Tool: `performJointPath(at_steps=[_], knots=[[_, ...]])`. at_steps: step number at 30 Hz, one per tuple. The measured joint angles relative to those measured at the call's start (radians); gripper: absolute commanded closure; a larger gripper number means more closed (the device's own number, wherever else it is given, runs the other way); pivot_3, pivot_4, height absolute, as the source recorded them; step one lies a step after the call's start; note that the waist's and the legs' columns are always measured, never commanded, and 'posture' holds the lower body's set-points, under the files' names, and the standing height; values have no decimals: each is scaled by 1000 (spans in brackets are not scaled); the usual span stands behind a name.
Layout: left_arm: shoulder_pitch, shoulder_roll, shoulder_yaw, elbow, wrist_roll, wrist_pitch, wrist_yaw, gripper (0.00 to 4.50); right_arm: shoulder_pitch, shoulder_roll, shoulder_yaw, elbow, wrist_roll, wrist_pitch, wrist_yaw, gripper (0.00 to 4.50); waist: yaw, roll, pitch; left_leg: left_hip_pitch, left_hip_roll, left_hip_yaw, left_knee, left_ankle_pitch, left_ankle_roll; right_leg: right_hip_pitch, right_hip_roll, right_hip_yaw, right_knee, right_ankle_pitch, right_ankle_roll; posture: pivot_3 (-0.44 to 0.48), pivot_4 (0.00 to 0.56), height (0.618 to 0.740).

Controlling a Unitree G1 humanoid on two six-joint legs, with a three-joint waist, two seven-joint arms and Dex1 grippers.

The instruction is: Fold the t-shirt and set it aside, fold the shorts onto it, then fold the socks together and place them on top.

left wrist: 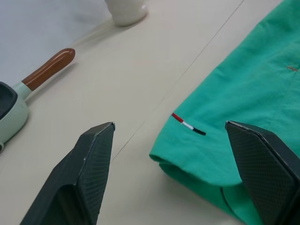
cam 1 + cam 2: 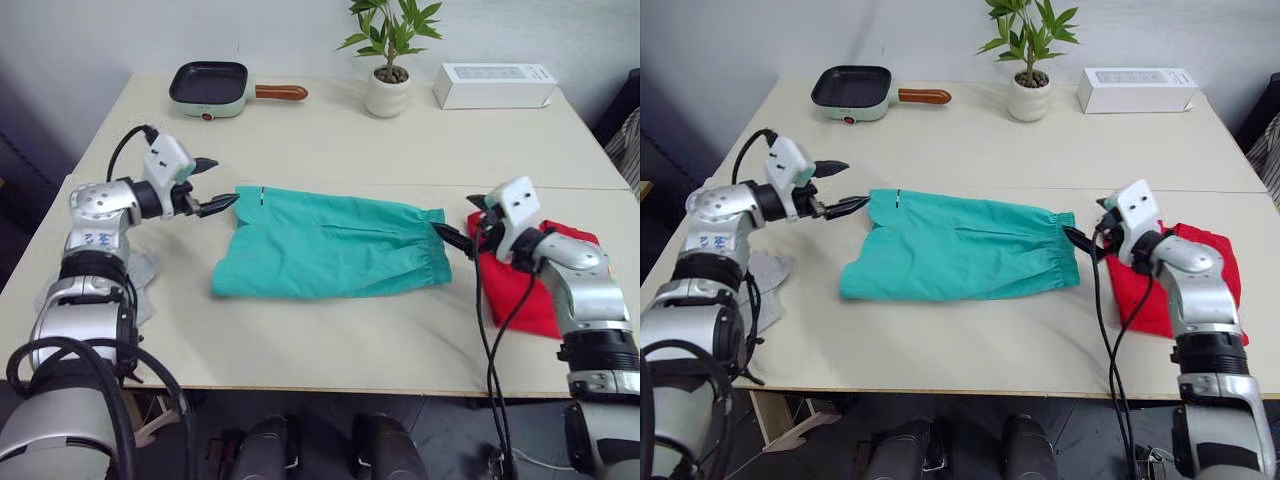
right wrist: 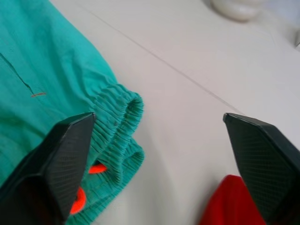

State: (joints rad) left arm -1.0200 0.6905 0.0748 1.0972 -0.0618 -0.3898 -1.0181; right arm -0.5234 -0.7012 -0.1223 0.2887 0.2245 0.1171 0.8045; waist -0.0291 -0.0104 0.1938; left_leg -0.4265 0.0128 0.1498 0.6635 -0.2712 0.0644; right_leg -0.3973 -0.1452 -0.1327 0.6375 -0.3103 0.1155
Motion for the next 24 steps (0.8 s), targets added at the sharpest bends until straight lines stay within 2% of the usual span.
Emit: performJointPath(at_steps=[2,4,7,10,12,16,20,24], knots=[[90,25,27,-112,-43,-2,-46,387,60,-18,-19,-56,34,-92,83,0,0,0,0,1,0,0,0,0,0,1,0,0,0,0,0,0,150,740],[217,52,50,-308,-133,57,-147,47,146,-32,-26,-147,90,-172,200,0,0,0,0,2,0,0,-1,0,0,2,0,0,0,0,0,0,150,740],[442,102,40,-613,-207,153,-260,47,281,-77,10,-229,104,-293,359,0,0,0,0,6,0,0,-1,-1,0,6,0,1,-1,0,0,0,150,740],[583,91,38,-827,-243,225,-237,47,325,-73,42,-229,71,-360,388,0,4,0,0,6,0,-1,2,-1,1,7,-4,3,-1,0,0,0,150,740],[678,88,30,-951,-213,218,-188,47,325,-58,71,-209,6,-421,357,0,3,0,0,8,0,-2,1,-1,0,7,-6,7,-2,0,0,0,150,740],[723,49,-17,-963,-86,154,-69,47,276,-34,119,-98,-144,-491,250,0,4,0,0,8,1,-2,0,-1,-3,5,-6,11,0,0,-2,0,150,740],[653,28,-90,-864,41,51,5,47,157,-34,165,23,-251,-560,164,0,1,1,0,9,1,-1,0,-1,-4,5,-4,9,0,-1,-2,0,150,740],[561,12,-144,-765,113,-9,55,0,83,-34,204,128,-307,-625,120,838,4,0,-1,14,1,-1,0,-1,-3,11,-5,5,-1,-1,-2,0,150,740]])
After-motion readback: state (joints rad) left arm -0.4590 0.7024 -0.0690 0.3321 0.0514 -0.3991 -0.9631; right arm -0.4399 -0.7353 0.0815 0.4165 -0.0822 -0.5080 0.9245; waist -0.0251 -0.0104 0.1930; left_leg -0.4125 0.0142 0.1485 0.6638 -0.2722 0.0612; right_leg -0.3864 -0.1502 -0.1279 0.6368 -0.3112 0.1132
